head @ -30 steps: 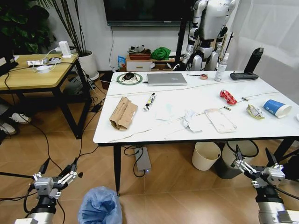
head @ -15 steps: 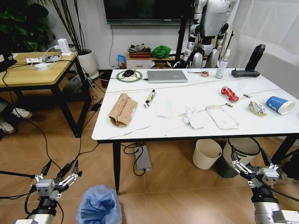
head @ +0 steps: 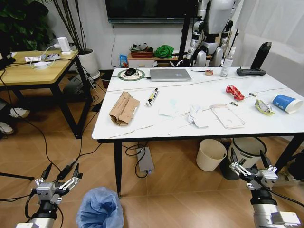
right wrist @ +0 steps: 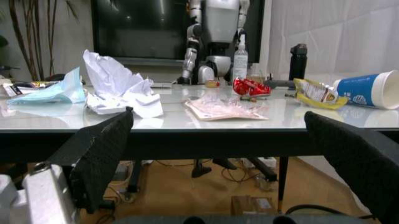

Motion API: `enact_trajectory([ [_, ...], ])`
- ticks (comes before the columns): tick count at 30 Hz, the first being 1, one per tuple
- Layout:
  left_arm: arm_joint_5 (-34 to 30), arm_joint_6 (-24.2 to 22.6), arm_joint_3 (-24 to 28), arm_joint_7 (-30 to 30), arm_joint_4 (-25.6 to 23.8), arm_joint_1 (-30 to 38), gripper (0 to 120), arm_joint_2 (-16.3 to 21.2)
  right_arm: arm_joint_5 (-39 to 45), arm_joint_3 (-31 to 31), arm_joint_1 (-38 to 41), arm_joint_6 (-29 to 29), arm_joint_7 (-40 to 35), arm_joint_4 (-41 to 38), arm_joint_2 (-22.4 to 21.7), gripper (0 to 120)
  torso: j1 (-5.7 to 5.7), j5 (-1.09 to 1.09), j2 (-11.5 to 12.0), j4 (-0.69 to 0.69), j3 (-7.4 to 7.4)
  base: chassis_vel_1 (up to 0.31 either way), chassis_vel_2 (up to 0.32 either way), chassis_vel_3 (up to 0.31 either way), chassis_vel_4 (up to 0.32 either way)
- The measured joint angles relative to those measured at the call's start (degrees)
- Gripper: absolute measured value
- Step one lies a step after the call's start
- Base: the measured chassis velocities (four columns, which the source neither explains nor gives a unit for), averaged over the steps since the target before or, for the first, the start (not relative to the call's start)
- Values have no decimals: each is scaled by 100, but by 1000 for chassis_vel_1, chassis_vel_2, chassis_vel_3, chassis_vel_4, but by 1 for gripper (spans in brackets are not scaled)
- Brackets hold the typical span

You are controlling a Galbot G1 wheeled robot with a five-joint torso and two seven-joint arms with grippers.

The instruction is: Pick up the trash bin and place the trash from the table into it.

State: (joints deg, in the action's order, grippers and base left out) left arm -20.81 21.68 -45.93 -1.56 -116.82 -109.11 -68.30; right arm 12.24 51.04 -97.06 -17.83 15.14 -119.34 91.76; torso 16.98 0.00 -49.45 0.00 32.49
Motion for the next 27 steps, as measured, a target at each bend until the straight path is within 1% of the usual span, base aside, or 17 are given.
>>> enact_trajectory([
  [3, 6, -1, 0, -4, 19, 6, 100, 3, -21, -24, 1, -4, 2, 15, 22, 100, -23, 0, 49, 0, -26, 0, 0, 0, 0],
  [9, 31, 19, -2, -7, 90, -11, 100, -25, -70, -76, 13, -29, 6, 42, 37, 100, -108, 0, 242, 0, -134, 0, 0, 0, 0],
  [10, 31, 19, -2, -7, 90, -11, 100, -25, -70, -76, 13, -29, 6, 42, 37, 100, -108, 0, 242, 0, -134, 0, 0, 0, 0],
  [27, 113, 96, 17, -2, 178, 9, 100, -86, -122, -129, -43, -96, 14, 29, 43, 100, -287, 0, 686, 0, -400, 0, 0, 0, 0],
])
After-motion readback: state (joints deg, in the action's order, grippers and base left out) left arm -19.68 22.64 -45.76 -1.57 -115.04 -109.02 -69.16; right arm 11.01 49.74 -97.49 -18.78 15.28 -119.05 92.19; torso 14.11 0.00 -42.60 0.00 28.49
